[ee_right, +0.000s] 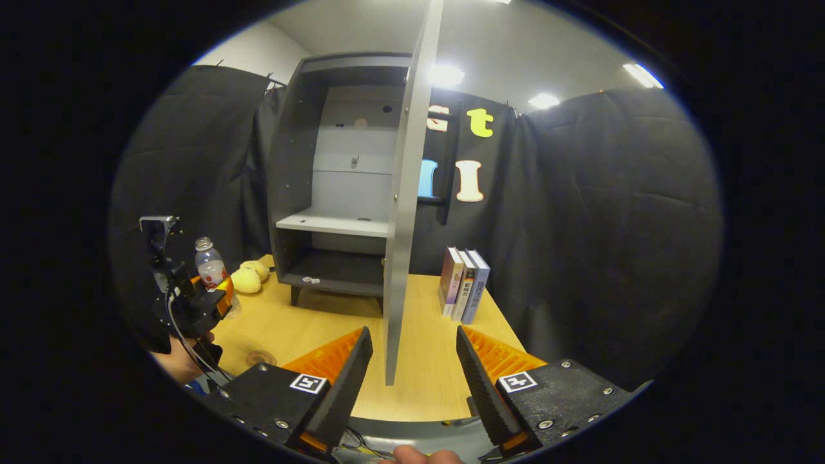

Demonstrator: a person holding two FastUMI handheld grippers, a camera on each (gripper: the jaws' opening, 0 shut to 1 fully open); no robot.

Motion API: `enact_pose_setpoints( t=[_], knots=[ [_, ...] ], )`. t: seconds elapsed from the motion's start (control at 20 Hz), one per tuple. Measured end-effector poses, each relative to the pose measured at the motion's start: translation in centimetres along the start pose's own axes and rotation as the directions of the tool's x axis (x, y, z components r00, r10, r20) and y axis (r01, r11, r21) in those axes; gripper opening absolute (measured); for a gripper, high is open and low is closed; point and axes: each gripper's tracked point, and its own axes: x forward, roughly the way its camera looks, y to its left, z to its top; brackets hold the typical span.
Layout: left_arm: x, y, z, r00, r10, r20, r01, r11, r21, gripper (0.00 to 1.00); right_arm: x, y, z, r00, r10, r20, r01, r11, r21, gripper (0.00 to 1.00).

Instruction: Open the cabinet door with the right hand, grasp the bottle in the cabinet with the left hand and place it on the coaster, then close the cabinet door with the right hand.

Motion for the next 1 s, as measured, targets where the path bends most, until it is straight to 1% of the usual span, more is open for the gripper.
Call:
enact_pose_setpoints(
  t=[0.1, 0.2, 0.25, 0.3, 0.4, 0.45, 0.5, 0.55, 0.7, 0.75, 0.85, 0.95, 1.0],
  knots=[
    [-0.7, -1.1, -2.2, 1.0, -0.015, 0.027, 0.014, 0.999, 0.042, 0.75, 0.2, 0.1, -1.9, 0.999, -0.005, -0.05, 0.005, 1.0, -0.013, 0.82],
    [-1.9, -1.9, -4.7, 0.999, -0.037, 0.027, 0.035, 0.998, 0.046, 0.77, 0.7, 0.0, -3.7, 0.996, -0.014, -0.092, 0.008, 0.998, -0.06, 0.82],
    [-2.7, -2.3, -6.2, 0.999, -0.044, 0.021, 0.043, 0.998, 0.048, 0.73, 0.9, 0.0, -4.4, 0.994, -0.02, -0.106, 0.012, 0.997, -0.083, 0.83],
    [-2.9, -2.6, -7.3, 0.999, -0.049, 0.016, 0.048, 0.998, 0.05, 0.73, 1.2, 0.1, -5.1, 0.993, -0.021, -0.119, 0.01, 0.996, -0.09, 0.83],
    [-3.1, -3.0, -9.1, 0.999, -0.048, 0.012, 0.047, 0.998, 0.048, 0.73, 1.6, 0.8, -6.8, 0.986, -0.006, -0.166, -0.01, 0.996, -0.094, 0.84],
    [-3.2, -3.1, -9.9, 0.999, -0.046, 0.012, 0.045, 0.998, 0.044, 0.75, 1.7, 1.3, -7.8, 0.982, 0.005, -0.191, -0.025, 0.995, -0.101, 0.84],
    [-3.3, -3.0, -10.4, 0.999, -0.044, 0.01, 0.044, 0.998, 0.038, 0.73, 1.9, 1.5, -8.4, 0.978, 0.01, -0.21, -0.035, 0.993, -0.116, 0.84],
    [-3.4, -2.8, -11.0, 0.999, -0.036, 0.01, 0.035, 0.999, 0.031, 0.75, 2.0, 1.5, -8.9, 0.976, 0.009, -0.219, -0.039, 0.99, -0.133, 0.84],
    [-3.8, -2.7, -13.0, 1.0, -0.024, -0.018, 0.024, 1.0, -0.006, 0.73, 2.4, 2.4, -9.1, 0.975, 0.031, -0.221, -0.068, 0.985, -0.162, 0.84],
    [-4.1, -2.5, -13.5, 1.0, -0.015, -0.022, 0.014, 1.0, -0.004, 0.75, 2.4, 2.7, -9.6, 0.974, 0.041, -0.225, -0.081, 0.982, -0.171, 0.84],
    [-4.5, -2.6, -14.0, 1.0, -0.013, -0.028, 0.013, 1.0, -0.013, 0.75, 2.6, 3.3, -10.3, 0.969, 0.062, -0.237, -0.105, 0.979, -0.173, 0.84],
    [-4.6, -2.6, -14.7, 0.999, -0.013, -0.047, 0.012, 1.0, -0.022, 0.8, 2.8, 4.0, -10.7, 0.964, 0.079, -0.252, -0.125, 0.977, -0.17, 0.84],
    [-4.6, -2.4, -14.5, 0.999, -0.006, -0.039, 0.005, 0.999, -0.038, 0.77, 3.1, 4.4, -10.6, 0.964, 0.088, -0.249, -0.134, 0.975, -0.175, 0.84]
  ],
)
